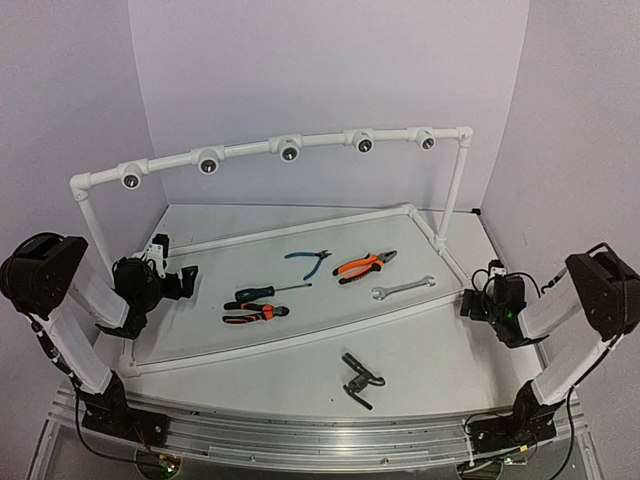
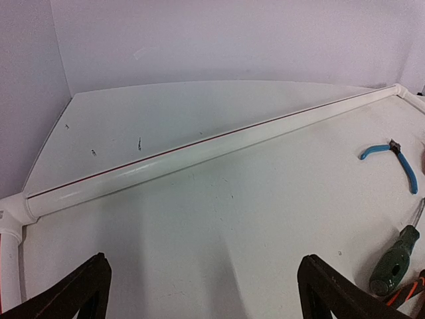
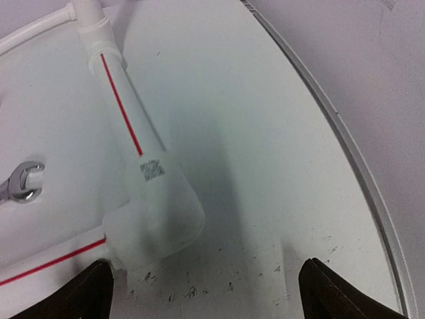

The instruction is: Install the water faucets

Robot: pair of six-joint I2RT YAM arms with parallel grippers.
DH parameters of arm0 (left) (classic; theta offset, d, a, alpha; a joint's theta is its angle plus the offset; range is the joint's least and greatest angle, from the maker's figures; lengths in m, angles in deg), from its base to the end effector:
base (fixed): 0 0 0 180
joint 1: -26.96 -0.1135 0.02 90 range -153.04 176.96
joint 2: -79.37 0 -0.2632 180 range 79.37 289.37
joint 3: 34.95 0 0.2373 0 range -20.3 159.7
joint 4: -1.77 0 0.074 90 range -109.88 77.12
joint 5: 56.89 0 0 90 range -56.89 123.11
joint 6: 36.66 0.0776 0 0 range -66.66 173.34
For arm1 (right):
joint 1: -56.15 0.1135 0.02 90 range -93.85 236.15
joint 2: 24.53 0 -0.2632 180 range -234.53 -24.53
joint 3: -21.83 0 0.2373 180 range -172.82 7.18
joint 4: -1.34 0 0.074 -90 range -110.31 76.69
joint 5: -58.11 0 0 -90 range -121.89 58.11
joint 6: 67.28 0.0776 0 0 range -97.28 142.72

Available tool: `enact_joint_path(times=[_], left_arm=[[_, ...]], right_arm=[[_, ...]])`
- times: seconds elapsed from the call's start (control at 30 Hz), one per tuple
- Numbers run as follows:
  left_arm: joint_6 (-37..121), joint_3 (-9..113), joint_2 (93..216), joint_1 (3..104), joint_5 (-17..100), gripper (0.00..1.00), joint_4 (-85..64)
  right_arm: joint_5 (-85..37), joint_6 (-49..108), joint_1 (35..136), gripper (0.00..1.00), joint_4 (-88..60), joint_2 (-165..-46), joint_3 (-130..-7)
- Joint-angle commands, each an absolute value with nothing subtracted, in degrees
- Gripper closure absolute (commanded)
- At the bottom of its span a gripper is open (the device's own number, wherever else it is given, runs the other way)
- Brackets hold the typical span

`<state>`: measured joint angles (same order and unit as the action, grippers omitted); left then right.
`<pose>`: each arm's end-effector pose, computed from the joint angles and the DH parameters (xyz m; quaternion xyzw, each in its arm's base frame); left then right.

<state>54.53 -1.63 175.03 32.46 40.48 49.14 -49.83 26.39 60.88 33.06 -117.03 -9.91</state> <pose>0.2996 -0.0388 0.1262 0.0853 0.7879 -0.0738 0.6054 0.2777 -0.0010 0.0976 0.0712 0.8520 -0.0973 0.5095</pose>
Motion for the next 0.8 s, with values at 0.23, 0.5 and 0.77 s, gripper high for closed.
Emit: enact_joint_path(times=[0.23,0.5,0.77], left_arm=[[57.36,2.04,168.47,32.09,48.26,0.0,39.66],[69.43,7.19,157.8,35.72,66.83,0.0,14.98],[78.97,15.86,155.99,46.98,66.82,0.0,-9.09]], right_arm=[[-48.15,50.66,60.34,0.02,-1.48,-95.42,-25.99],[-30.27,65.34,68.49,0.11,-32.42,-99.33,-41.9],[-39.53,87.59,91.52,0.26,-66.51,-109.26,-55.25]])
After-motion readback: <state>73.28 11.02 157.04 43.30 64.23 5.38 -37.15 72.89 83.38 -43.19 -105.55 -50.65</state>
